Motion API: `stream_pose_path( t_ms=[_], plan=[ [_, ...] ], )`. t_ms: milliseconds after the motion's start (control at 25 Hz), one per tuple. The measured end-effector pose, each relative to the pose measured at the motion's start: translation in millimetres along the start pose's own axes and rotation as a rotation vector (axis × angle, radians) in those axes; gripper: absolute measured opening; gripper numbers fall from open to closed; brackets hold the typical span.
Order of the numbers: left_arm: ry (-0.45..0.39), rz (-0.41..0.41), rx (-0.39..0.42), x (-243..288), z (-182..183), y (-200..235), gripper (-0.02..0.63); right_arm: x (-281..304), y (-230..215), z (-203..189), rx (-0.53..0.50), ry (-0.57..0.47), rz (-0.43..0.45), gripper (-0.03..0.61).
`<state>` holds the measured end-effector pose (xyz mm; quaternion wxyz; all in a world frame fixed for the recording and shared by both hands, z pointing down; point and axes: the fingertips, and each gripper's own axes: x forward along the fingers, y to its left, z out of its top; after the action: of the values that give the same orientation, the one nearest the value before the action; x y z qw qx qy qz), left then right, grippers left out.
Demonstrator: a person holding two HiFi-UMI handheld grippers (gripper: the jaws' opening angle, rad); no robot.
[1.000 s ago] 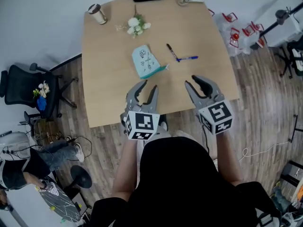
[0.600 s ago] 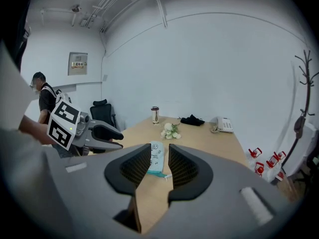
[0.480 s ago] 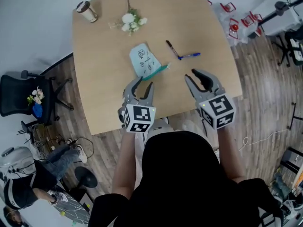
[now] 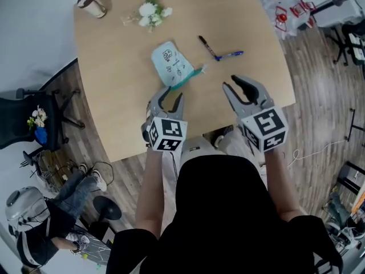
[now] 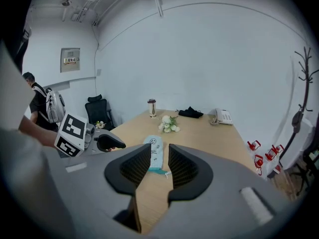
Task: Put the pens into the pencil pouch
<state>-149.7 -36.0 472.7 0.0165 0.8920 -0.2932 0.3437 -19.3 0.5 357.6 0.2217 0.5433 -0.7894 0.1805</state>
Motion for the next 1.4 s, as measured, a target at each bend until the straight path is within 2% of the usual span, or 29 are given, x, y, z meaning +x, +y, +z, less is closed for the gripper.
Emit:
stream_pose_path(
  t_ms=[440, 720, 1160, 1400],
  plan=[
    [0.097, -0.017, 0.114, 32, -44, -13, 0.161, -1, -2, -19, 0.027, 0.034, -0.014, 0.094],
    [0.124, 0.005, 0.157, 47, -63, -14, 0.161, 2, -1, -33, 0.050, 0.049, -0.014, 0.094],
    [0.153, 0.032, 0.298, 73, -77, -12, 0.161, 1, -4, -44, 0.095, 0.056, -0.018, 0.094],
    [0.160, 0.030, 0.333, 82, -81, -12, 0.161, 1, -5, -46, 0.129, 0.055, -0.017, 0.094]
  ],
)
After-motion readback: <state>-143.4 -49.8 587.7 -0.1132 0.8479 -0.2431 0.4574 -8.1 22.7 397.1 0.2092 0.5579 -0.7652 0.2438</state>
